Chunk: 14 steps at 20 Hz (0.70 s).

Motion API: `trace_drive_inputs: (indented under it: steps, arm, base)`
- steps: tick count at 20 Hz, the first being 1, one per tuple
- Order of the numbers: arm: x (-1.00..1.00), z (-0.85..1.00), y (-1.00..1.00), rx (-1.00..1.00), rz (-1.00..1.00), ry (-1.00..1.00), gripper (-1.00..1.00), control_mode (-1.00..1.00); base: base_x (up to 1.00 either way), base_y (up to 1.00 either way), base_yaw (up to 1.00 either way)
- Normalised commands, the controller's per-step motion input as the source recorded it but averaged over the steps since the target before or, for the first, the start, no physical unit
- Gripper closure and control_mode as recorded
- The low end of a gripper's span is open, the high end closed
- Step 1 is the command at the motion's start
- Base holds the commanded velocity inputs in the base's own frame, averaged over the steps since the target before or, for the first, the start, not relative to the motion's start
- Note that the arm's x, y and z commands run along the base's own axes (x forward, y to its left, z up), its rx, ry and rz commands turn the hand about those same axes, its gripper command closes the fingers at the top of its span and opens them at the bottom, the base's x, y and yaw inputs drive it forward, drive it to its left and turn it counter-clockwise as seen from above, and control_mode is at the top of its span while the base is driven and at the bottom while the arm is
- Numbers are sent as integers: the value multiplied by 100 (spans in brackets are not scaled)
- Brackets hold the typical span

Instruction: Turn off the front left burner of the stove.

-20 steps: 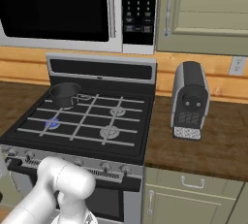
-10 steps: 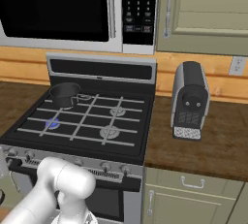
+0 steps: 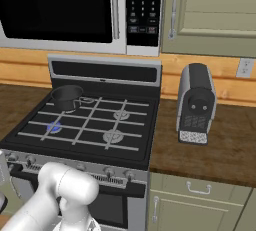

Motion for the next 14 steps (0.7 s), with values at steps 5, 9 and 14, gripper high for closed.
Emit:
trace_drive_inputs:
  steps: [5, 9, 14]
  arm:
    - [0, -12, 18, 0, 0, 0, -100, -100]
    - [21, -2, 3, 0, 0, 0, -100, -100]
    - [40, 0, 1, 0, 0, 0, -100, -100]
  base:
    - [0, 0, 0]
    - [0, 0, 0]
    - [0, 0, 0]
